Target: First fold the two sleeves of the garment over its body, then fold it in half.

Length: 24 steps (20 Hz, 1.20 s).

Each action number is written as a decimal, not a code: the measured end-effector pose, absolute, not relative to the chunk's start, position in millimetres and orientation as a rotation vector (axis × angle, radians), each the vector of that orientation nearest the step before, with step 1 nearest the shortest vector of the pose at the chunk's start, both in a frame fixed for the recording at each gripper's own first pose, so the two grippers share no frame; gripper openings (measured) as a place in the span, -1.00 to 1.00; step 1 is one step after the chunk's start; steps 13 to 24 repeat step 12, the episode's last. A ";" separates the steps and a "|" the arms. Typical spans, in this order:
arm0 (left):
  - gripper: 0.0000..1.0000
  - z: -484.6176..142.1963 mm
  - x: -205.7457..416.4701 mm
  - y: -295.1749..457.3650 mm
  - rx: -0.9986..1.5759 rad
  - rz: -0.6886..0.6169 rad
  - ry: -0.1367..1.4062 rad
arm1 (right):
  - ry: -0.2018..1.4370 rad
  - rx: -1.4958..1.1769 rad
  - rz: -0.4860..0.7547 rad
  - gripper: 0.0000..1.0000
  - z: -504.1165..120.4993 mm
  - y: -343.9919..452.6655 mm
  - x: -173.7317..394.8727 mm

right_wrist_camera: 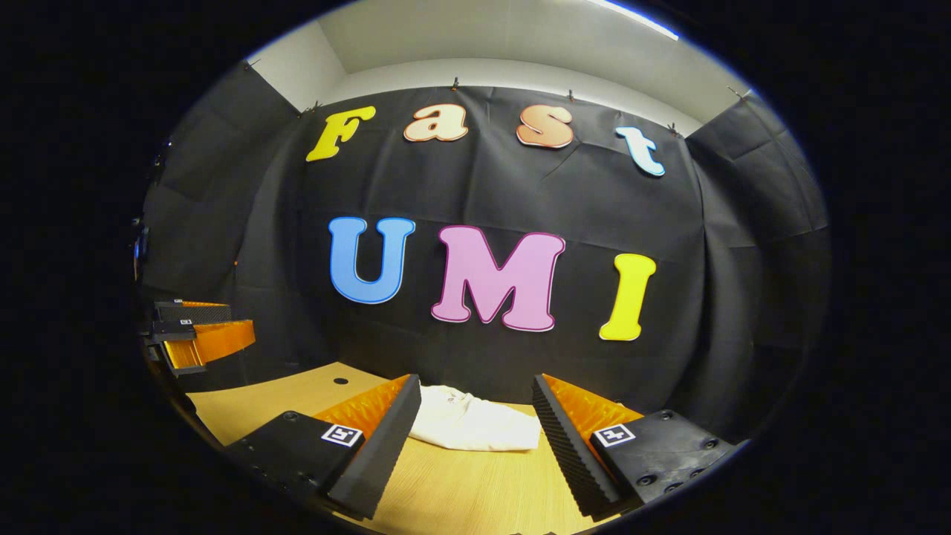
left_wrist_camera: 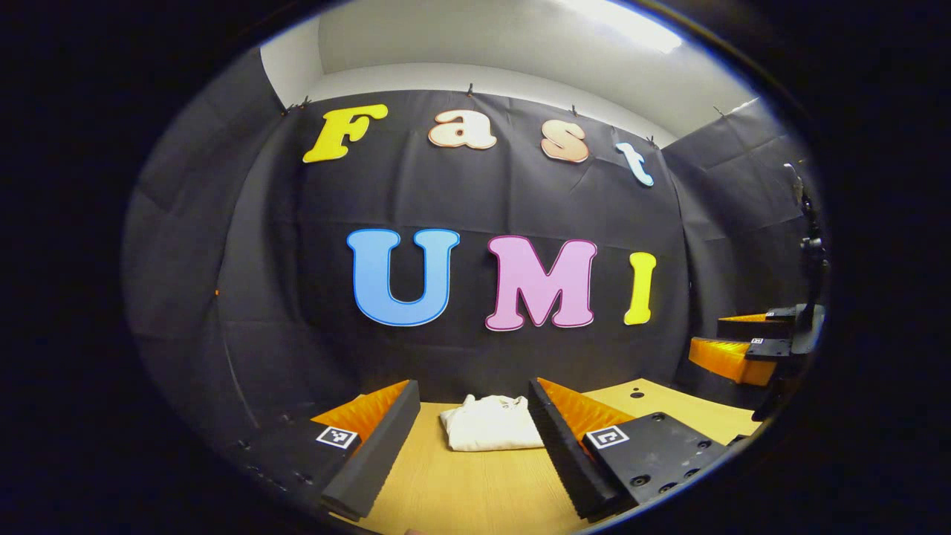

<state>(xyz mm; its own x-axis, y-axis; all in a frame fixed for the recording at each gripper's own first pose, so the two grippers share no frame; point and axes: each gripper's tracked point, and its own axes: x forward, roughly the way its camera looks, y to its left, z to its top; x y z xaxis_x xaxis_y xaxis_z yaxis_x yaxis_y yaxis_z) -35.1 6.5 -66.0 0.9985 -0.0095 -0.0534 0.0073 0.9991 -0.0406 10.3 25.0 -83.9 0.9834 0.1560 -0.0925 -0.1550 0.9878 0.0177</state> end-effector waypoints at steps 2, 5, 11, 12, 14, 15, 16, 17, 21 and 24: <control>0.92 -69.8 -33.1 6.2 -0.040 0.010 0.063 | 0.091 0.014 0.149 0.94 -84.6 19.5 14.9; 0.92 -73.2 -32.2 3.4 -0.010 0.010 0.083 | 0.115 0.021 0.131 0.92 -95.0 17.3 18.1; 0.92 -70.3 -28.1 -2.5 0.019 -0.025 0.073 | 0.125 0.022 0.098 0.93 -98.1 15.0 16.2; 0.92 -71.5 -27.6 -3.7 0.010 -0.026 0.079 | 0.129 0.020 0.098 0.93 -99.4 15.3 16.8; 0.92 -71.5 -27.6 -3.7 0.010 -0.026 0.079 | 0.129 0.020 0.098 0.93 -99.4 15.3 16.8; 0.92 -71.5 -27.6 -3.7 0.010 -0.026 0.079 | 0.129 0.020 0.098 0.93 -99.4 15.3 16.8; 0.92 -71.5 -27.6 -3.7 0.010 -0.026 0.079 | 0.129 0.020 0.098 0.93 -99.4 15.3 16.8; 0.92 -71.5 -27.6 -3.7 0.010 -0.026 0.079 | 0.129 0.020 0.098 0.93 -99.4 15.3 16.8; 0.92 -71.5 -27.6 -3.7 0.010 -0.026 0.079 | 0.129 0.020 0.098 0.93 -99.4 15.3 16.8; 0.92 -71.5 -27.6 -3.7 0.010 -0.026 0.079 | 0.129 0.020 0.098 0.93 -99.4 15.3 16.8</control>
